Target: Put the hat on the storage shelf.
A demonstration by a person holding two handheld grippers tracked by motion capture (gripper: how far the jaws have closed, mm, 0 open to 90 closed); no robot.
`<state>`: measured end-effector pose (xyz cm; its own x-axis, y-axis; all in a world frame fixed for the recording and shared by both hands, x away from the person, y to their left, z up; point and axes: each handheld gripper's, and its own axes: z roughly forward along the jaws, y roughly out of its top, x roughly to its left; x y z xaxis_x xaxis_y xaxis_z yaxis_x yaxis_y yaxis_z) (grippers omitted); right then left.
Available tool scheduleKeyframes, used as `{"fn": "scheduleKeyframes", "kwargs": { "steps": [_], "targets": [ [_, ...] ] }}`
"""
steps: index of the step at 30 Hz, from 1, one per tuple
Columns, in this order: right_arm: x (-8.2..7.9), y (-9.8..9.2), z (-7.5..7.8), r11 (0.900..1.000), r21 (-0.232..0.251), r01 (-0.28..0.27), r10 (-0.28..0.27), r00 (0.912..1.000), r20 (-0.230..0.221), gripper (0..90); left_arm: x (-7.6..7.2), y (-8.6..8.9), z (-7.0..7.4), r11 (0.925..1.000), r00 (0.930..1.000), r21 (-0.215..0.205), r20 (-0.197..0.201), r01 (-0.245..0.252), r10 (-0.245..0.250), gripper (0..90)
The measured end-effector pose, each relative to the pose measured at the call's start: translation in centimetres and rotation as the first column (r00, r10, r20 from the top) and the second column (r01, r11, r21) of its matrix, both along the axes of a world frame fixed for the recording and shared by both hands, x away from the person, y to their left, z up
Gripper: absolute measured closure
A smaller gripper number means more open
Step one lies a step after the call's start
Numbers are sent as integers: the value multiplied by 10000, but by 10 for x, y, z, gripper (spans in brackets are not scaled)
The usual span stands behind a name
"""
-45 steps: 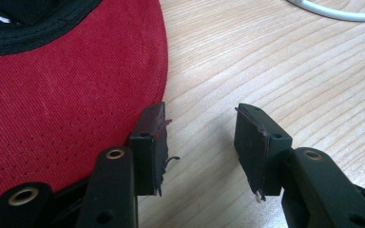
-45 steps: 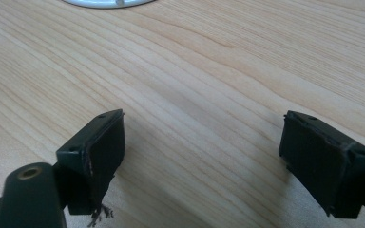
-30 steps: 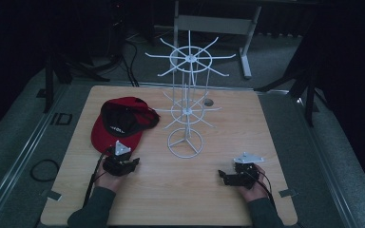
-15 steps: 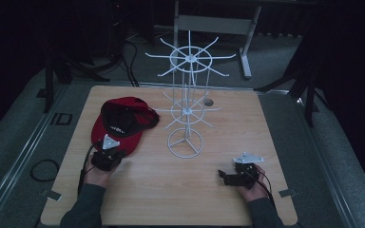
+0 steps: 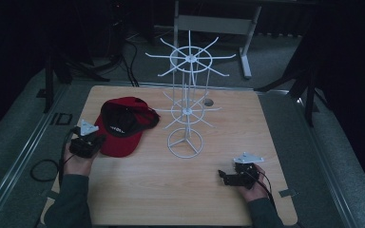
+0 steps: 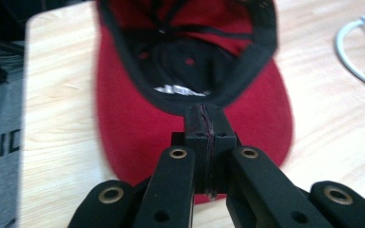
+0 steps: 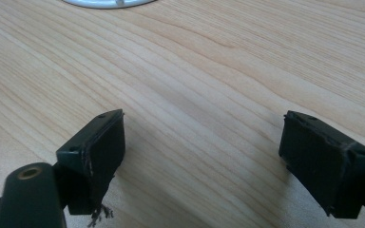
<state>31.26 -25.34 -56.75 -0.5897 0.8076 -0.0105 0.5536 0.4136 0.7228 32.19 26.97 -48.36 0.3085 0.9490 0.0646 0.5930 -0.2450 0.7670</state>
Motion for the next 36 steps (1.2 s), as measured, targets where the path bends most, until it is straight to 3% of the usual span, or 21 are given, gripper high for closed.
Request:
{"fn": "scheduleKeyframes", "kwargs": {
  "steps": [9,16,23,27,36],
  "targets": [
    [0,0,0,10000,2,3,-3,10000,-2,153,10,30,7,9925,9925,-28,84,-1221,1221,900],
    [0,0,0,10000,2,3,-3,10000,-2,153,23,44,-2,9820,9817,161,-278,-1880,1884,900],
    [0,0,0,10000,4,2,-2,10000,-2,153,27,46,-12,9827,9799,197,-750,-1841,1851,900],
    [0,0,0,10000,3,3,-3,10000,-1,153,26,42,-15,9843,9811,385,-824,-1722,1749,900],
    [0,0,0,10000,3,3,-3,10000,-1,153,22,36,-20,9888,9840,245,-977,-1471,1488,900]
  ]
}}
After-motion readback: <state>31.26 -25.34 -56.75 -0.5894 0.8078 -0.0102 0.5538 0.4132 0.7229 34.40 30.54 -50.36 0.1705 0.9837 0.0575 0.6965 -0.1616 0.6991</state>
